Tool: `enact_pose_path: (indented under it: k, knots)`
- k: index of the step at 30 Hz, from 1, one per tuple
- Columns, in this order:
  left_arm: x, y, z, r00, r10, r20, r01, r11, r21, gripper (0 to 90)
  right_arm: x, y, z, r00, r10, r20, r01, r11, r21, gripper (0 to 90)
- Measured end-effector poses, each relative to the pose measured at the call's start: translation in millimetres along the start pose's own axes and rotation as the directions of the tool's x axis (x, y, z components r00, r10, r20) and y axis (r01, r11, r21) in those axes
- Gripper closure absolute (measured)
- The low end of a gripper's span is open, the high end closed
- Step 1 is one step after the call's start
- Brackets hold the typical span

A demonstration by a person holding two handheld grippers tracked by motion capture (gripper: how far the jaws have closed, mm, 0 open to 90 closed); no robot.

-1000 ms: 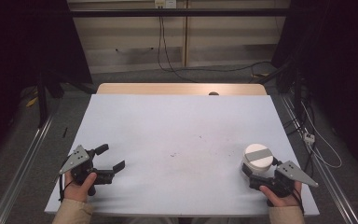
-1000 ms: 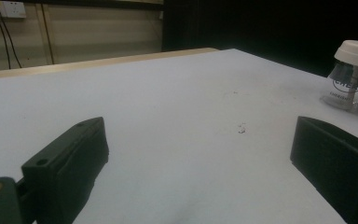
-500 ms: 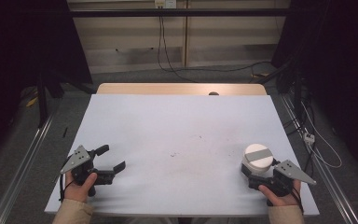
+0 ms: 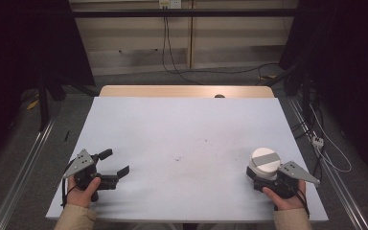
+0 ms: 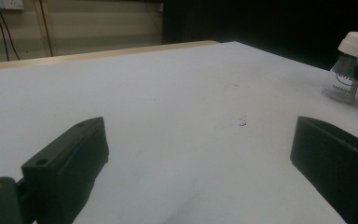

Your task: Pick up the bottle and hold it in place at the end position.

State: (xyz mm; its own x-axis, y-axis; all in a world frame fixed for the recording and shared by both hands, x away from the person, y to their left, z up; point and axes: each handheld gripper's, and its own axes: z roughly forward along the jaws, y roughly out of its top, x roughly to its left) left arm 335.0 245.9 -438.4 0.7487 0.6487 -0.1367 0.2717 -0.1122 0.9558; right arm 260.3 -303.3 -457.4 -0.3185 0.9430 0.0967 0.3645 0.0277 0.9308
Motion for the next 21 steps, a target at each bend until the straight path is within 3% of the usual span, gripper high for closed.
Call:
enact_pose_path:
  k: [6, 14, 21]
  knots:
    - [1.1, -0.2, -0.2, 1.0, 0.002, -0.001, -0.002, 1.0, 0.001, 4.0, 0.0, 0.4, 0.4, 1.0, -0.004, -0.002, 0.004, 1.0, -0.003, 16.8]
    - [0.9, -0.8, 1.1, 1.0, -0.005, -0.002, 0.005, 1.0, -0.002, 4.0, -3.1, 4.3, -2.8, 0.9999, -0.009, 0.006, 0.009, 0.998, -0.057, 18.6]
    - [0.9, 0.1, 1.9, 1.0, 0.005, -0.001, -0.005, 1.0, -0.003, 4.0, 4.6, 18.3, 6.0, 0.9994, -0.022, -0.028, 0.019, 0.996, -0.088, 18.6]
